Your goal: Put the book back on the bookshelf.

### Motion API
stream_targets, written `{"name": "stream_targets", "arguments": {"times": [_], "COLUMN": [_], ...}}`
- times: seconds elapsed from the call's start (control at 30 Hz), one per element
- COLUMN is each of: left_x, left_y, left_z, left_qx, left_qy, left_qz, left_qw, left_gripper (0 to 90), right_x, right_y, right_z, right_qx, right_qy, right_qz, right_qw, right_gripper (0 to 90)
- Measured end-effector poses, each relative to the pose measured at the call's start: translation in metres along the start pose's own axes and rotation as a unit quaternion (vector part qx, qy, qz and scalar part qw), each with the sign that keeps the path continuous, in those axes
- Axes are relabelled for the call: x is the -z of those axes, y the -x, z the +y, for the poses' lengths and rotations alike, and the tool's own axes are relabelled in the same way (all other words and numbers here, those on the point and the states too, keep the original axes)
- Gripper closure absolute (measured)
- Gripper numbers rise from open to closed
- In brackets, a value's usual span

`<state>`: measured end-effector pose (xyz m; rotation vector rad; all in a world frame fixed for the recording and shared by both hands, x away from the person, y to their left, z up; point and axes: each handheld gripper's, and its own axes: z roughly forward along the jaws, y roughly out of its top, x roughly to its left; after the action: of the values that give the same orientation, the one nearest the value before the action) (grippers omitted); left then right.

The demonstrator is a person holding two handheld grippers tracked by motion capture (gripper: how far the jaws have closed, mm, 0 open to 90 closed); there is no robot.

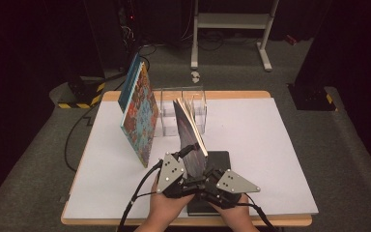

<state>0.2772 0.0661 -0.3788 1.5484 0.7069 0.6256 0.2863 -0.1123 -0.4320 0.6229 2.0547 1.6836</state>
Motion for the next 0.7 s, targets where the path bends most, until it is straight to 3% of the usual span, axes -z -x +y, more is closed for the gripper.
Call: {"name": "stream_targets", "arguments": {"times": [0.17, 0.37, 0.6, 0.7], "left_x": [-0.003, 0.002, 0.01, 0.014], "left_y": [-0.002, -0.006, -0.011, -0.013], "left_z": [-0.002, -0.003, -0.003, -0.002], "left_qx": [0.007, 0.003, -0.007, -0.008], "left_qy": [-0.008, -0.008, -0.012, -0.014], "left_qz": [0.012, 0.004, -0.001, 0.002], "left_qw": [0.9999, 1.0, 0.9999, 0.9999], "left_gripper": [13.4, 23.0, 33.2, 38.4], "right_x": [-0.002, 0.004, 0.028, 0.04], "right_y": [-0.002, -0.002, 0.005, 0.016], "right_z": [0.0, -0.004, -0.02, -0.029], "right_qx": [0.002, 0.002, 0.018, 0.005], "right_qy": [0.001, -0.015, -0.031, -0.028], "right_qz": [0.004, 0.023, 0.042, 0.025], "right_qw": [1.0, 0.9996, 0.9985, 0.9993], "right_gripper": [53.5, 50.2, 46.5, 47.6]}}
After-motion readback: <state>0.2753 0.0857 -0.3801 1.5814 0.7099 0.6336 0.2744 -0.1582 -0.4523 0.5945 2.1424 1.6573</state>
